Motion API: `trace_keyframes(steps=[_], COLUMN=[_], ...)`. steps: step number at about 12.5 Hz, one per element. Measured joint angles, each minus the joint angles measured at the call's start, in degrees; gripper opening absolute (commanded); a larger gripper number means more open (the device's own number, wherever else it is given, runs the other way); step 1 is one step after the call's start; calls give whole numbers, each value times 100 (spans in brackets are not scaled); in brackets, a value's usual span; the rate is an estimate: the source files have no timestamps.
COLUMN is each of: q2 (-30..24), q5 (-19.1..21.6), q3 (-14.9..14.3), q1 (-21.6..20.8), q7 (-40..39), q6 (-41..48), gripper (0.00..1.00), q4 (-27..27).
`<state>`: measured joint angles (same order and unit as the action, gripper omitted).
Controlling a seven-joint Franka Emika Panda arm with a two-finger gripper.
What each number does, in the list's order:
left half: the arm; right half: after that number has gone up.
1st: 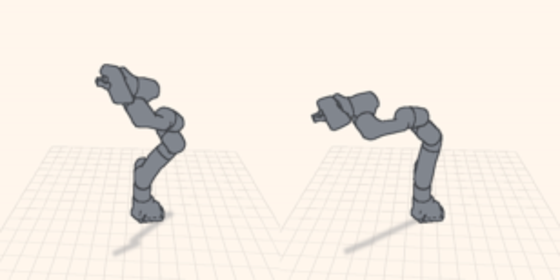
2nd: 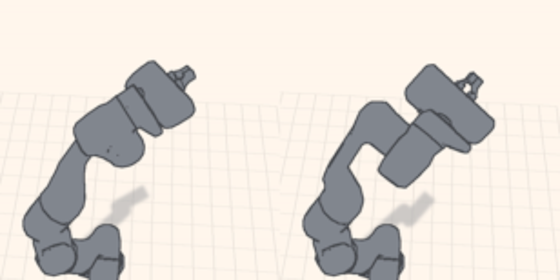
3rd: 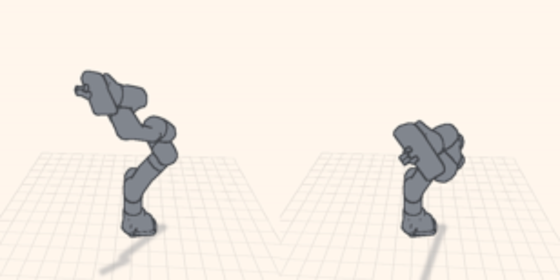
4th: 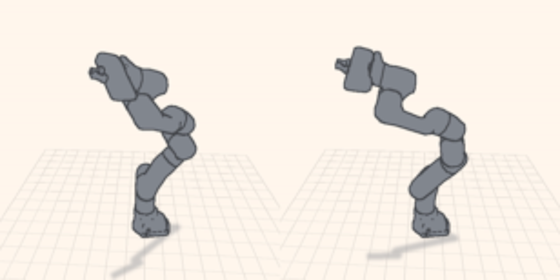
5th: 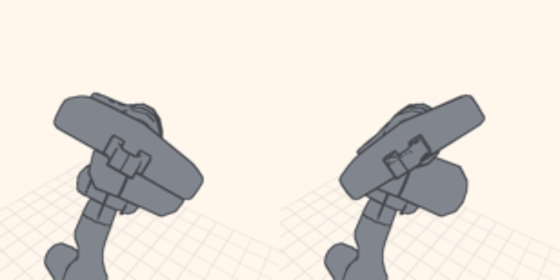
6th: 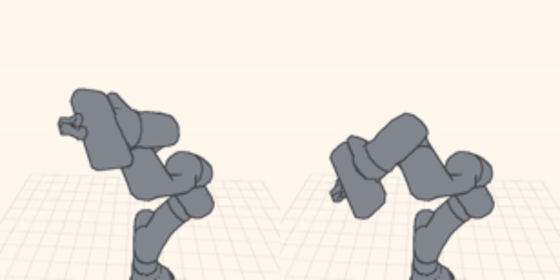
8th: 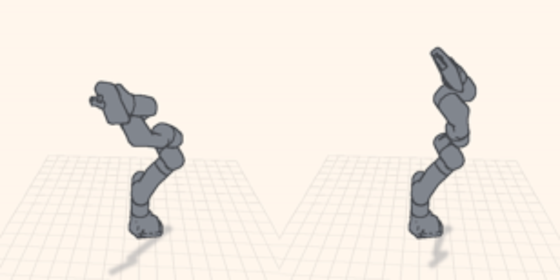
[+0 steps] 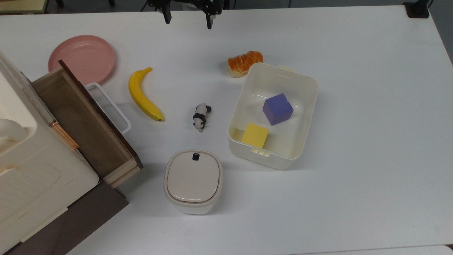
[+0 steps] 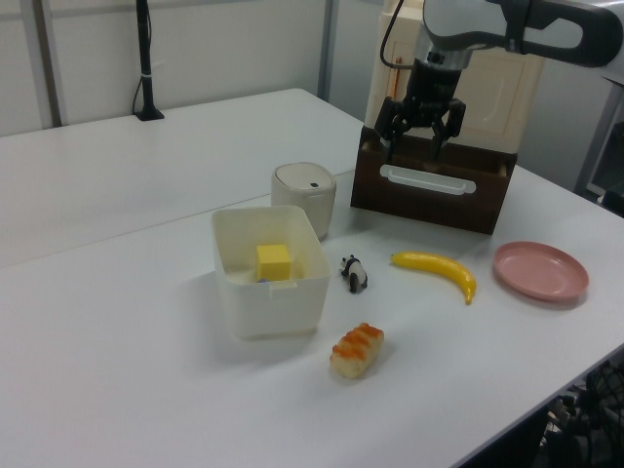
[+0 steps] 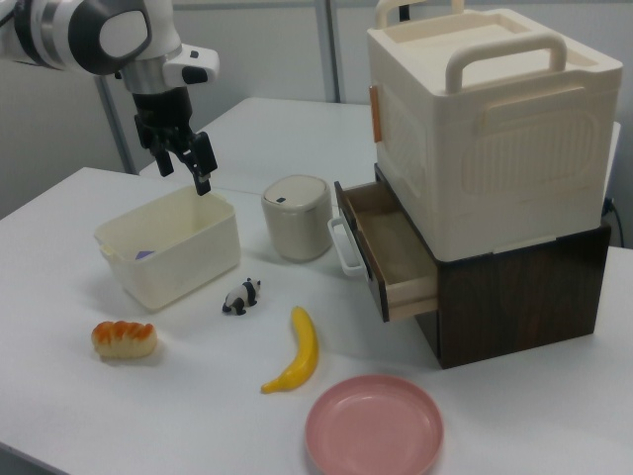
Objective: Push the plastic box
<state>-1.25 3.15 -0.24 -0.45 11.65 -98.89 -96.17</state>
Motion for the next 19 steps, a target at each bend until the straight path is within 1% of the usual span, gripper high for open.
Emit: trace_keyframes(steps=[6, 9, 16, 17, 19], q2=[0, 0, 0, 2, 9], q5=[0, 0, 0, 0, 0], q3=[7, 12, 24, 26, 30], q1=[0, -7, -14, -18, -62], q7=[-13, -310, -433, -621, -1380], q6=[0, 0, 0, 0, 0], gripper=[100, 100, 100, 100, 100], q4=[0, 0, -4, -18, -46])
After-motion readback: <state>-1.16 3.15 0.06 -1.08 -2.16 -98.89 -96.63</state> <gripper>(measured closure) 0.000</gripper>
